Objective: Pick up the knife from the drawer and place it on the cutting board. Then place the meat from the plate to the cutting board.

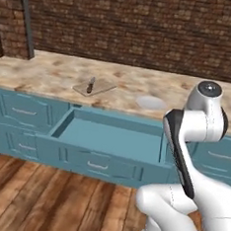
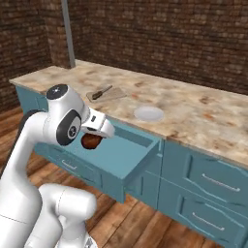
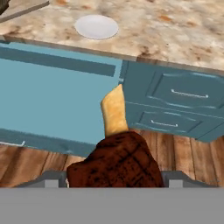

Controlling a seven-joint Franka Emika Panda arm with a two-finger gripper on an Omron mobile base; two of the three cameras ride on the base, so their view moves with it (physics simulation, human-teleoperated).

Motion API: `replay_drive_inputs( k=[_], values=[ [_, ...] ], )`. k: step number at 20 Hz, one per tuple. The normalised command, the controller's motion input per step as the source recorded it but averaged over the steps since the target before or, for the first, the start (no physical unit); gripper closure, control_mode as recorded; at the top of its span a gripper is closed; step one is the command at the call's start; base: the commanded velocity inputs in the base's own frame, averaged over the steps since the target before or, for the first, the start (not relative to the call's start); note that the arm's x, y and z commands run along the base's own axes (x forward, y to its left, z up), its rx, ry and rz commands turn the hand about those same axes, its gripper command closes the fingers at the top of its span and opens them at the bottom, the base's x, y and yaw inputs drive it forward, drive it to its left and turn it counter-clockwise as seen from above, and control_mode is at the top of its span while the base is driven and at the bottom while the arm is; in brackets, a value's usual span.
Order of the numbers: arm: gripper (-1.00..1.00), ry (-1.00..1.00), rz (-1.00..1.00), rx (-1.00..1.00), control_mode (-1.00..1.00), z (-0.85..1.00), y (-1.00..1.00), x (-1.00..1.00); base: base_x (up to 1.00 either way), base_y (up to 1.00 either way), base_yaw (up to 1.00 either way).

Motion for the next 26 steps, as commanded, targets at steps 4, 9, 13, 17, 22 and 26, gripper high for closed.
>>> replay_drive_inputs(
  k=[4,9,13,17,22,26],
  values=[
    [1.0,0.0,0.0,0.0,1.0,0.0,0.0,0.0,0.44,1.0,-0.4],
    [1.0,0.0,0.0,0.0,1.0,0.0,0.0,0.0,0.44,1.0,-0.39],
    [1.0,0.0,0.0,0.0,1.0,0.0,0.0,0.0,0.37,1.0,-0.33],
    [1.0,0.0,0.0,0.0,1.0,0.0,0.0,0.0,0.37,1.0,-0.33],
    [1.0,0.0,0.0,0.0,1.0,0.0,0.0,0.0,0.35,1.0,-0.35],
    [1.0,0.0,0.0,0.0,1.0,0.0,0.0,0.0,0.33,1.0,-0.35]
  ],
)
